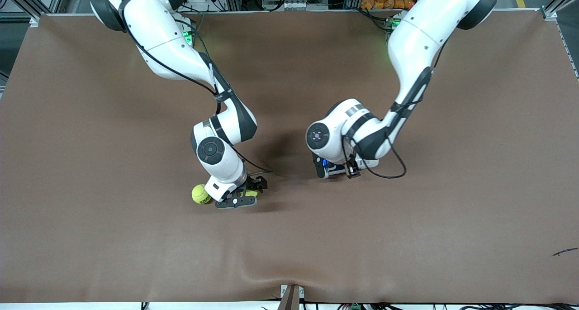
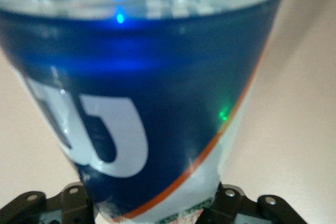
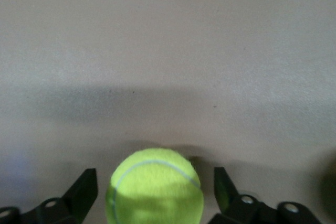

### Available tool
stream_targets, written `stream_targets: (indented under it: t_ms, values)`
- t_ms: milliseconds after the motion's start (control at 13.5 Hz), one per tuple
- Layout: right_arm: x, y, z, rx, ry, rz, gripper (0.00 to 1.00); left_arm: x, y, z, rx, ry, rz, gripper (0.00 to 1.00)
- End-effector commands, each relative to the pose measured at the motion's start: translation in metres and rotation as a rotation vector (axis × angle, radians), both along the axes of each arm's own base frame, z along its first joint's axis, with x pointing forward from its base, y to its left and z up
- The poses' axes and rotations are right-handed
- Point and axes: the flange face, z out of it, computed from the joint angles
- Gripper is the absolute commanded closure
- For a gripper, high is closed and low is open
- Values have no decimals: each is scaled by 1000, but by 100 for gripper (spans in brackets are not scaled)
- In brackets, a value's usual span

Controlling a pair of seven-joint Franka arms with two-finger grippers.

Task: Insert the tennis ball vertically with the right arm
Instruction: 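Lift the tube with the left gripper while the right gripper grasps a ball, then stand the tube upright with the left gripper while the right gripper lifts the ball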

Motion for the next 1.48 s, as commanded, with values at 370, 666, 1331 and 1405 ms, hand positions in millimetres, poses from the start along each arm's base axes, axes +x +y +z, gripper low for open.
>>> stream_targets:
  t_ms: [370, 666, 1331, 1405]
  values:
    - [34, -48, 100, 38, -38, -73, 78, 52, 31, 154, -459, -177, 141, 25]
    - [36, -102, 188, 70, 32, -147, 76, 63, 17, 182, -683, -279, 188, 26]
    - [37, -180, 239, 515, 320, -401, 74, 31, -87, 101, -1187, -495, 194, 25]
    - [37, -187, 241, 528, 341, -407, 74, 26, -92, 83, -1201, -519, 187, 25]
